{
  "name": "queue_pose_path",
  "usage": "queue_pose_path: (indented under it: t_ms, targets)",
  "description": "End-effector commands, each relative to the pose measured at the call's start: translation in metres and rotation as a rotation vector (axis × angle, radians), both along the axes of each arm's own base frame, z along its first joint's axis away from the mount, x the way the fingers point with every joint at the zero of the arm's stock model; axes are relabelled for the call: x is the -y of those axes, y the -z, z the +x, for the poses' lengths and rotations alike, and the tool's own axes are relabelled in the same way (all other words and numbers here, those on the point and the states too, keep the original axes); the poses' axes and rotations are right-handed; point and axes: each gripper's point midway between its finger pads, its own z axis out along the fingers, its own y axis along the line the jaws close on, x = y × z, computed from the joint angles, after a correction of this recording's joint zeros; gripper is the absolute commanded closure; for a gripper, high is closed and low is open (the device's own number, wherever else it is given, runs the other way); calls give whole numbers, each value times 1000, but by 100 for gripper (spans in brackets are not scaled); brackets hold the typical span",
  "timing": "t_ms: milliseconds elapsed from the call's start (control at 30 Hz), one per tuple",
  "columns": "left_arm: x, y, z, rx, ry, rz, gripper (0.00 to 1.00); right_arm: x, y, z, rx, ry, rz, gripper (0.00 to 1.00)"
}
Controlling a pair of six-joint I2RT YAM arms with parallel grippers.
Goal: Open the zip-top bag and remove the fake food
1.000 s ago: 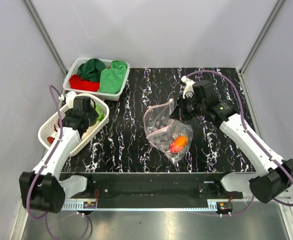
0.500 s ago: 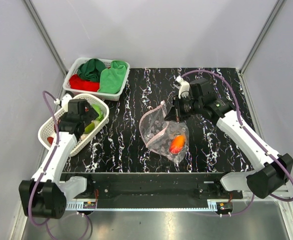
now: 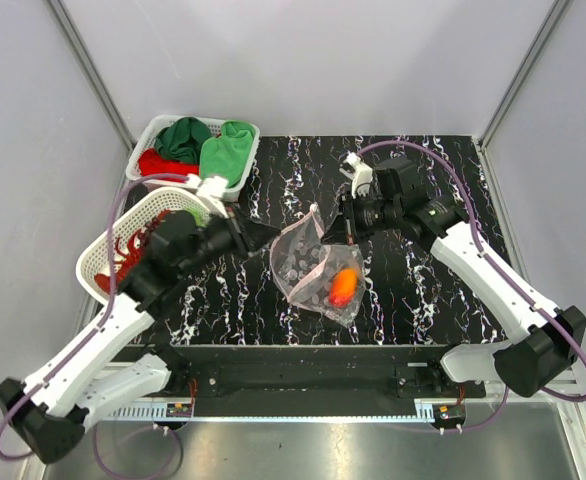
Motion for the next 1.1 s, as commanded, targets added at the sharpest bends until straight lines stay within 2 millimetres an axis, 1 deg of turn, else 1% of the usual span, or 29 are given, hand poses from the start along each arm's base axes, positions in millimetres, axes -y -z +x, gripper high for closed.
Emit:
queue_pose_path:
  t_ms: [0,67,100,133,167,200,267,300,500,633,700,733,800,833,933,967,1000,1033,1067]
  targets:
    - [49,-8,-21,5,137,-10,89,-11,-19,-7,34,-37,60,100]
    - [63,4,-23,-20,148,33,92,-12,-22,-10,37,-39,66,100]
    - [71,9,-28,-28,144,54,94,-12,-23,-11,40,-40,69,100]
    - [74,14,-28,-45,134,75,95,-12,-24,-12,40,-42,72,100]
    - [79,24,-33,-84,135,124,96,-12,-25,-13,37,-41,75,100]
    - [77,29,-25,-87,73,157,96,-12,-27,-15,38,-40,80,100]
    - [81,43,-26,-115,50,213,99,-13,-31,-19,35,-52,99,100]
    - [81,43,-21,-112,17,219,99,-13,-33,-20,32,-55,108,100]
    - [81,54,-8,-96,-121,265,100,-16,-45,-28,7,-62,160,100]
    - [84,72,1,-106,-157,300,100,-19,-55,-34,-6,-77,207,100]
    - [85,80,2,-110,-160,301,100,-20,-56,-34,-10,-77,214,100]
    - [86,89,2,-119,-158,315,100,-20,-58,-34,-6,-75,220,100]
    - [83,99,4,-122,-178,338,100,-21,-59,-32,-1,-70,220,100]
    - [79,110,3,-131,-181,359,100,-21,-59,-30,2,-64,221,100]
    - [77,124,1,-145,-183,373,100,-24,-61,-23,3,-48,232,100]
    - [76,134,-2,-163,-172,381,100,-26,-61,-22,4,-46,236,100]
    - [78,138,-4,-175,-167,367,98,-27,-60,-21,-1,-46,237,100]
    - [84,134,-3,-171,-158,322,97,-29,-59,-18,-9,-41,241,100]
    - [90,137,-7,-187,-124,288,96,-30,-57,-17,-17,-37,244,100]
